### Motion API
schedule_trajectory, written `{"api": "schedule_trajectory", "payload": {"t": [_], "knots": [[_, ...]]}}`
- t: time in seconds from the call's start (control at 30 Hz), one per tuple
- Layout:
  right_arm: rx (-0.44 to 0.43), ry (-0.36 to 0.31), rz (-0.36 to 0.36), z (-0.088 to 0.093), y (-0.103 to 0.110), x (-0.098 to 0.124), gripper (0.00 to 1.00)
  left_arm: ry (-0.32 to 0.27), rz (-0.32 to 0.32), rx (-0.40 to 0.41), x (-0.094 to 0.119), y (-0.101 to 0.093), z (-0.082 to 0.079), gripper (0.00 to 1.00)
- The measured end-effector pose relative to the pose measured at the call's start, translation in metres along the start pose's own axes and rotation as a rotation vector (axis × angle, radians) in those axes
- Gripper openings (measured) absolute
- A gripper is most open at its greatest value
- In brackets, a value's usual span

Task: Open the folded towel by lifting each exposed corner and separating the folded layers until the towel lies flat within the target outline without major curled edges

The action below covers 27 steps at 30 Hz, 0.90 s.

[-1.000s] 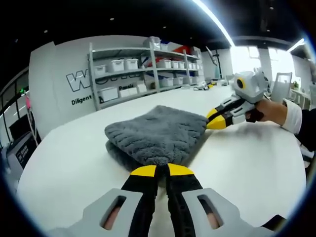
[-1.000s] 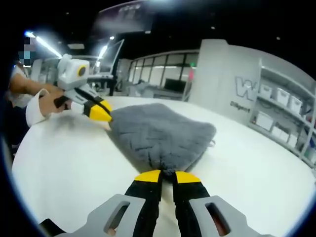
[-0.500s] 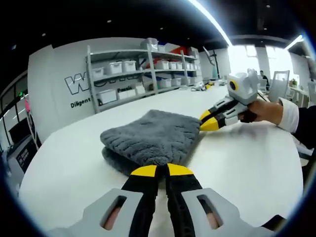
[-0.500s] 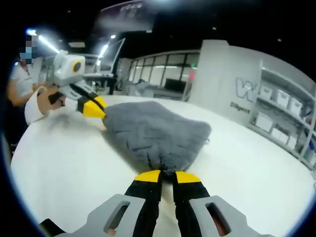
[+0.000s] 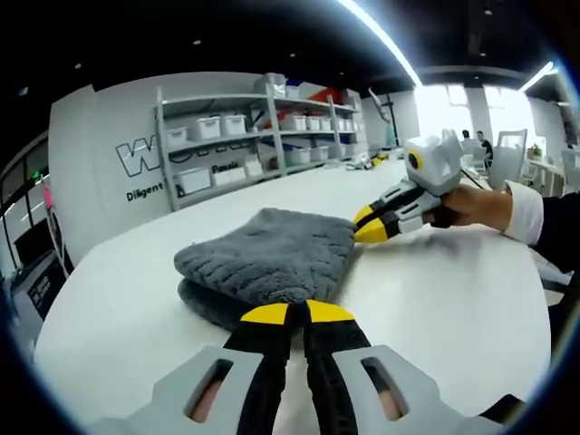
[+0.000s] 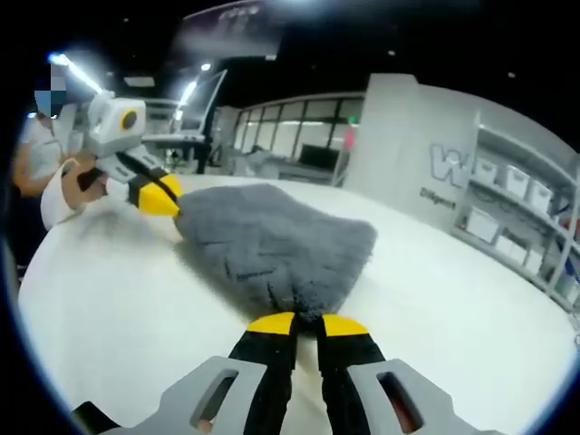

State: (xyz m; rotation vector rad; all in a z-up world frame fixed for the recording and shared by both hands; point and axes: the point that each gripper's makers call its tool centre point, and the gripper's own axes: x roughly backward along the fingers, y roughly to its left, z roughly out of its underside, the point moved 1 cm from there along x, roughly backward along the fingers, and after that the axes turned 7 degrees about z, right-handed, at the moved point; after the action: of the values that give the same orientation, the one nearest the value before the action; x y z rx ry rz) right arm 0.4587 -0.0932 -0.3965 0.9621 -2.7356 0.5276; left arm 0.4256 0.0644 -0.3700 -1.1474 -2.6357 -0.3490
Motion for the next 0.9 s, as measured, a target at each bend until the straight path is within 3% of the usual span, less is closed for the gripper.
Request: {"api": "schedule_trajectory", "payload": {"t": [0.9], "knots": [[0.002, -0.003, 0.029, 0.000, -0.002, -0.010, 0.04, -0.033, 0.034, -0.024, 0.009, -0.020, -0.004, 0.04]]}}
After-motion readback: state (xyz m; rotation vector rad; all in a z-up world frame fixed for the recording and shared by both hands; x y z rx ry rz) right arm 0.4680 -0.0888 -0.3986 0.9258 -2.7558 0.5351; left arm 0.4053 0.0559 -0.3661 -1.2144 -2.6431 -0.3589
